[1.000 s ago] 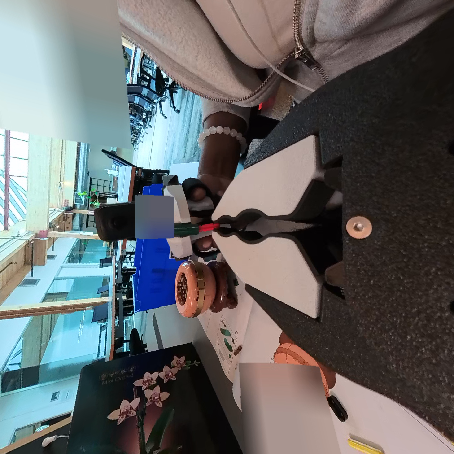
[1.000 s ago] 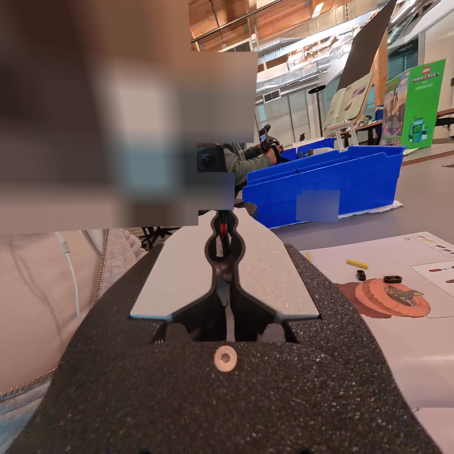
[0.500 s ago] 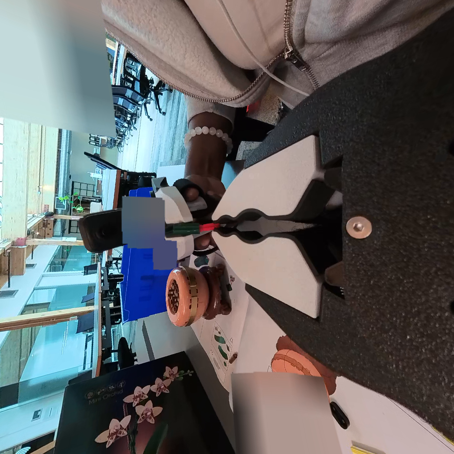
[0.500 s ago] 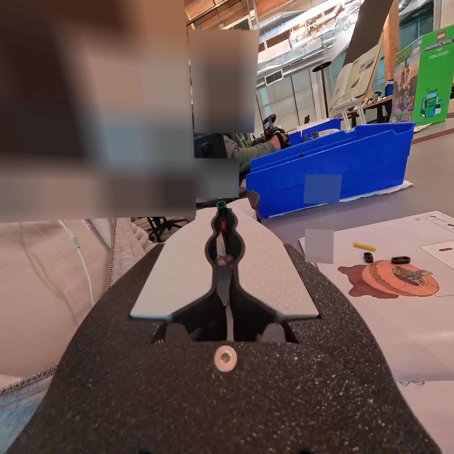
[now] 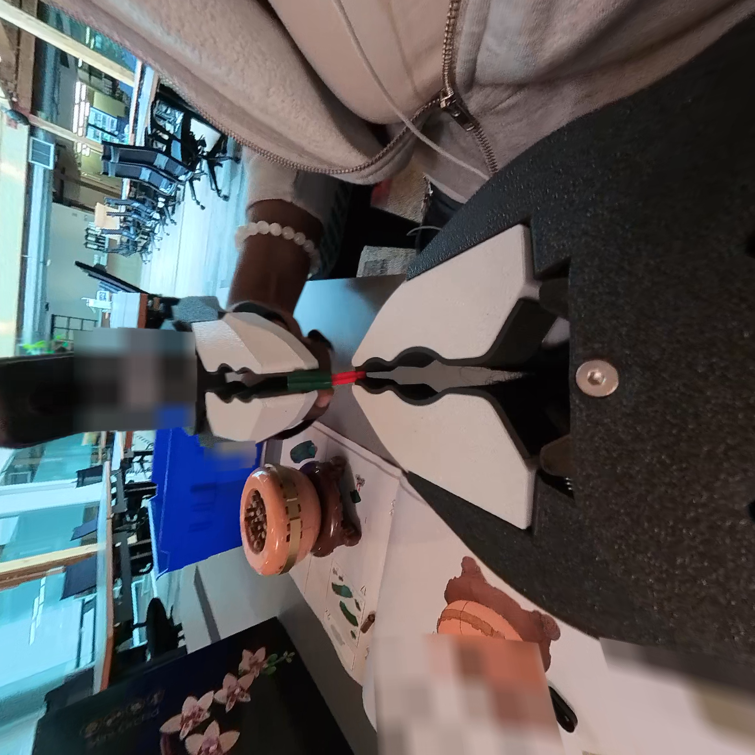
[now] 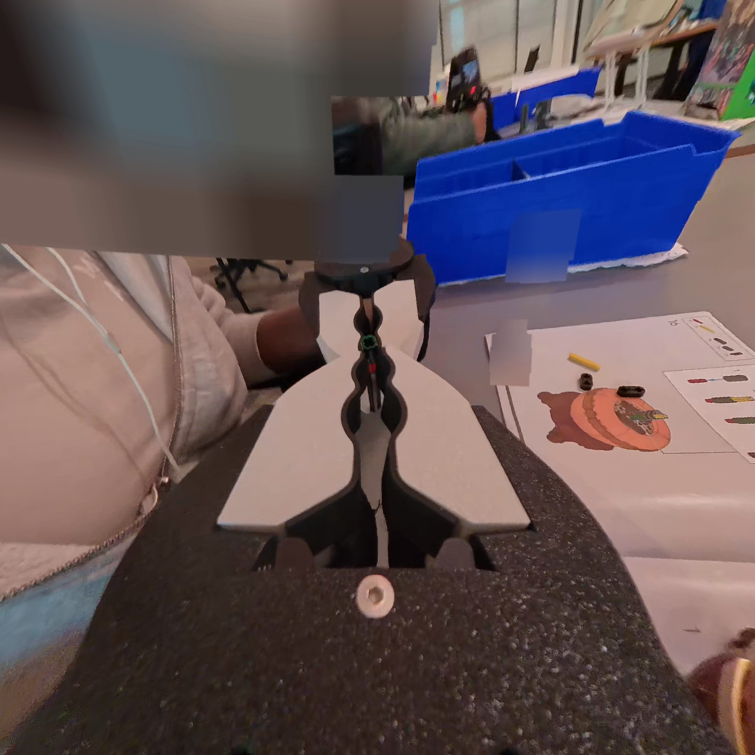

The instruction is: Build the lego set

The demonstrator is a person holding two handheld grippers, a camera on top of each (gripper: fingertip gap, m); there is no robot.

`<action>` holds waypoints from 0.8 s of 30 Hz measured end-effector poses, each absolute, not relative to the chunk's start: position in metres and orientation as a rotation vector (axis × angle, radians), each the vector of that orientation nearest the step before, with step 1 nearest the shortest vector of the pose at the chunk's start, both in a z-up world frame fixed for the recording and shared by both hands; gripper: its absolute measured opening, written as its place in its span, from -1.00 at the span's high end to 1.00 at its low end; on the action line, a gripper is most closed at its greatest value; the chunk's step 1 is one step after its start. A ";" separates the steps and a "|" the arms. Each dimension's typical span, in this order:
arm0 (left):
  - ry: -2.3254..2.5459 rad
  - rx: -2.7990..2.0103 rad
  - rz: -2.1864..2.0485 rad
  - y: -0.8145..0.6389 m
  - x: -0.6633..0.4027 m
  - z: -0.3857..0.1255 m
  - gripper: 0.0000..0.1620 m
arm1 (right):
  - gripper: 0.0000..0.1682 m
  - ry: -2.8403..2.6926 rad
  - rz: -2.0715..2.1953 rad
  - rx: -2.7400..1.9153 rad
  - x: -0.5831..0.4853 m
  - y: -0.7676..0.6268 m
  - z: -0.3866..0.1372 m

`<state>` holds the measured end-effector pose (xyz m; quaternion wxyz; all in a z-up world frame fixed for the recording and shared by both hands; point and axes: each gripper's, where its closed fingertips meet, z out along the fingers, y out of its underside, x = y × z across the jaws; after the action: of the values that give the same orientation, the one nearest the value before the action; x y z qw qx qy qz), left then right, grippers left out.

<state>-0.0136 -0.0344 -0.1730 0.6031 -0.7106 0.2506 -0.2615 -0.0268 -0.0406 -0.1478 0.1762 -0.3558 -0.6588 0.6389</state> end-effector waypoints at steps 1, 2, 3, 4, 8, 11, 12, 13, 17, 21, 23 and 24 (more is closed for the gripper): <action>0.594 -1.661 -0.613 -0.035 -0.012 -0.175 0.98 | 0.95 -1.914 1.768 -1.000 -0.025 -0.041 -0.149; 0.608 -1.674 -0.616 -0.036 -0.011 -0.177 0.98 | 0.95 -1.962 1.727 -0.989 -0.024 -0.042 -0.151; 0.624 -1.681 -0.612 -0.037 -0.009 -0.179 0.98 | 0.95 -2.005 1.695 -0.979 -0.022 -0.043 -0.152; 0.640 -1.684 -0.606 -0.038 -0.008 -0.180 0.98 | 0.95 -2.044 1.671 -0.973 -0.021 -0.044 -0.152; 0.657 -1.689 -0.591 -0.038 -0.006 -0.181 0.98 | 0.96 -2.114 1.624 -0.960 -0.018 -0.043 -0.153; 0.645 -1.675 -0.607 -0.039 -0.007 -0.179 0.98 | 0.97 -2.074 1.671 -0.953 -0.020 -0.043 -0.152; 0.644 -1.672 -0.609 -0.039 -0.007 -0.179 0.98 | 1.00 -2.066 1.672 -0.951 -0.020 -0.044 -0.152; 0.642 -1.661 -0.613 -0.039 -0.007 -0.177 0.98 | 1.00 -2.089 1.609 -0.969 -0.022 -0.042 -0.160; 0.616 -1.653 -0.629 -0.038 -0.010 -0.175 0.98 | 1.00 -2.005 1.732 -0.947 -0.022 -0.047 -0.153; 0.569 -1.667 -0.628 -0.035 -0.014 -0.175 0.98 | 1.00 -1.928 1.694 -1.015 -0.032 -0.036 -0.157; 0.470 -1.700 -0.604 -0.025 -0.024 -0.176 0.98 | 1.00 -1.825 1.609 -1.170 -0.047 -0.022 -0.170; 0.364 -1.737 -0.572 -0.017 -0.036 -0.178 0.98 | 1.00 -1.748 1.532 -1.265 -0.055 -0.008 -0.179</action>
<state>-0.0362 -0.0169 -0.1782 0.5961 -0.7480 0.1566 -0.2462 -0.0552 -0.0080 -0.1789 0.2450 -0.4635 -0.6404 0.5612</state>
